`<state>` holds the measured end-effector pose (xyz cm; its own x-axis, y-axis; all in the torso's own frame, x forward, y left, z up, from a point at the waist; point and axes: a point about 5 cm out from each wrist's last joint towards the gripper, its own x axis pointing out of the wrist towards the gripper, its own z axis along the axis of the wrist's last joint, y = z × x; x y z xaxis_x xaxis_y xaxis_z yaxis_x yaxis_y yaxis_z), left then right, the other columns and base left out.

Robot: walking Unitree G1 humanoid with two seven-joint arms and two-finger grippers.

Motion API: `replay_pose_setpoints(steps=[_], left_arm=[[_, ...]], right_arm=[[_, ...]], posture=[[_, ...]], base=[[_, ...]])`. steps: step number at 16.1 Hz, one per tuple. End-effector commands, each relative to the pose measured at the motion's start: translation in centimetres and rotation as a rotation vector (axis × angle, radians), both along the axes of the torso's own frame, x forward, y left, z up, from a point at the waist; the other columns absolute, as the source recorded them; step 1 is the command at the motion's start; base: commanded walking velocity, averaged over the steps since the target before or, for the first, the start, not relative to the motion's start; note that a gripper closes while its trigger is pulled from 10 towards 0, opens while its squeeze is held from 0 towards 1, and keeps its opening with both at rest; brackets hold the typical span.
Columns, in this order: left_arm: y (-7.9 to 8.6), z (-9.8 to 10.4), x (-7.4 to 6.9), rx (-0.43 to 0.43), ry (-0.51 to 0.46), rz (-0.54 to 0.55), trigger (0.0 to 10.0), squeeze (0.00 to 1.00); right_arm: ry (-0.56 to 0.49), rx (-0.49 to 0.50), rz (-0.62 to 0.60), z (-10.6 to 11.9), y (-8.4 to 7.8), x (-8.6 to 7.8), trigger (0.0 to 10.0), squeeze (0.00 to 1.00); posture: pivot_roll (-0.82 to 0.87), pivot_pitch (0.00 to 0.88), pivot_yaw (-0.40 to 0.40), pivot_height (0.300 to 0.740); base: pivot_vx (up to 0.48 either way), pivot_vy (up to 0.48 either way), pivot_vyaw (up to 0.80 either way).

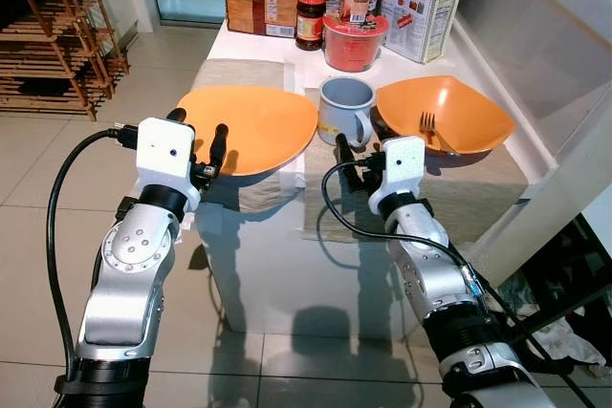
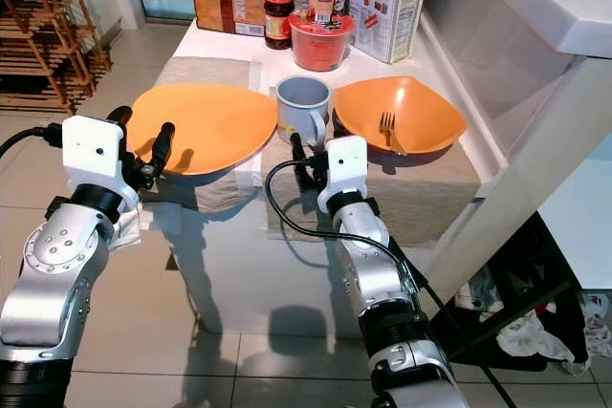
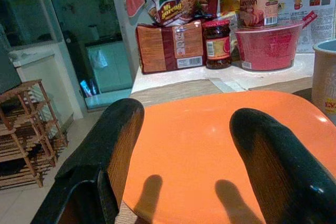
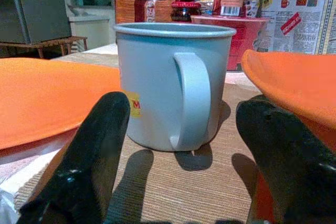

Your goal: Setting the table

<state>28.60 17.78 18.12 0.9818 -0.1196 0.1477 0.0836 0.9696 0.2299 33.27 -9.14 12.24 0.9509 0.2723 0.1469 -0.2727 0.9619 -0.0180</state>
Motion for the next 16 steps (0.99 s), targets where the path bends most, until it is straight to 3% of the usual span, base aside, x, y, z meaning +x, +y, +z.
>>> replay_pose_setpoints(steps=[1,8,16], left_arm=[[-0.3,0.1,0.0,0.003,0.0,-0.002,10.0,0.0],[-0.9,-0.2,0.4,-0.018,0.003,-0.011,10.0,0.0],[-1.7,0.2,2.2,-0.027,-0.02,-0.042,10.0,0.0]], right_arm=[[-0.023,-0.018,-0.005,0.5,-0.2,0.3,0.0,0.0],[-0.024,-0.029,-0.009,0.4,-0.7,0.2,0.0,0.0],[-0.03,-0.031,-0.04,0.3,-1.1,0.2,0.0,0.0]], posture=[[0.29,0.0,-0.051,0.74],[0.26,0.0,-0.055,0.74],[0.23,0.0,-0.032,0.74]], base=[[0.0,0.0,0.0],[0.0,0.0,0.0],[0.0,0.0,0.0]])
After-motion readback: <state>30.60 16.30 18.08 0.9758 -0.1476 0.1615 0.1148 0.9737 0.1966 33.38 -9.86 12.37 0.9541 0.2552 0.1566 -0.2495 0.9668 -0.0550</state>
